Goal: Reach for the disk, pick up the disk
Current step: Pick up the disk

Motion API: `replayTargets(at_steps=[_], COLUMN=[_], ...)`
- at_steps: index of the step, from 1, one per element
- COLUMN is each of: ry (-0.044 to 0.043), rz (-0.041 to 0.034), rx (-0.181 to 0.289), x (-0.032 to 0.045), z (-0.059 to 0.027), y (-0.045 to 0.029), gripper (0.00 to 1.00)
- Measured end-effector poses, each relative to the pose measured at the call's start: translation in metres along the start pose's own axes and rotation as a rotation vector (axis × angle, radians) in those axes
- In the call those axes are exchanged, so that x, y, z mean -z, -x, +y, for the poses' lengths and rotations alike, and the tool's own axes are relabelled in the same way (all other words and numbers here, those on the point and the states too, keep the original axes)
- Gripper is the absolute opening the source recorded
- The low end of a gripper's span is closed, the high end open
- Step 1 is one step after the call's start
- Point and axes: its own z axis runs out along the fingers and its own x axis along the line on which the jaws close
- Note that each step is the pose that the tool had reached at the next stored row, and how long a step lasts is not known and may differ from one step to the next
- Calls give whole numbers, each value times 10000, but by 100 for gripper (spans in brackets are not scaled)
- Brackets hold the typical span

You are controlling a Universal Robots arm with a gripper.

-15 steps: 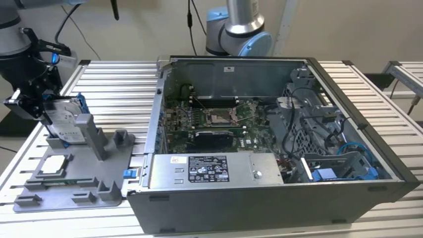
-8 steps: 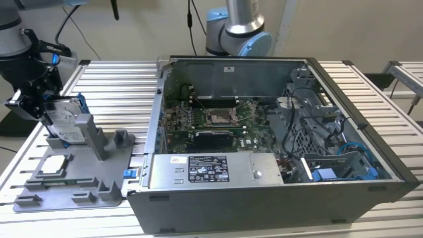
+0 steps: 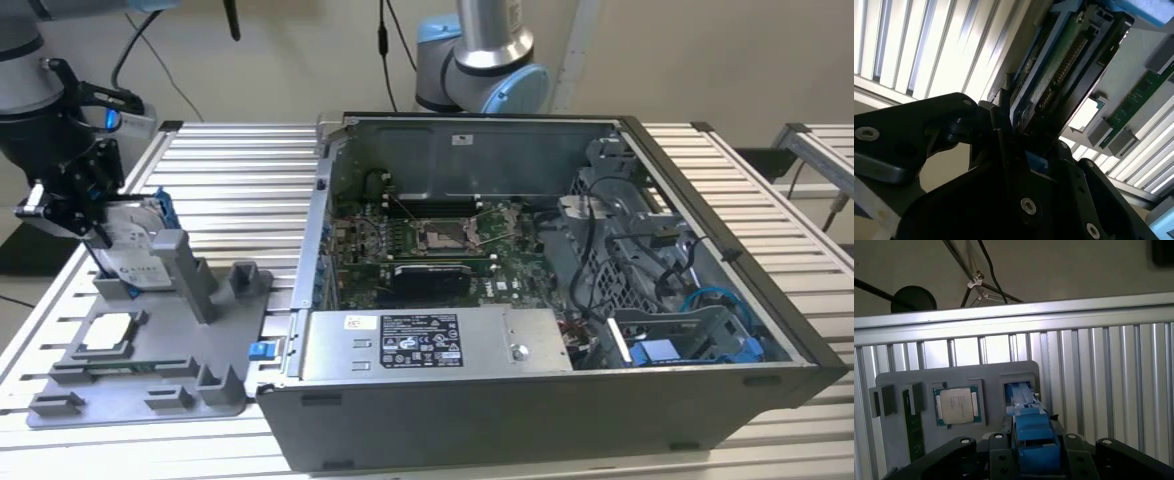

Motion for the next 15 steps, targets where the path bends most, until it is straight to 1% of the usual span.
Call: replayTargets(at_steps=[15], ry=[0], rz=[0], rx=[7], x=[0], z=[0], y=[0], gripper=[0])
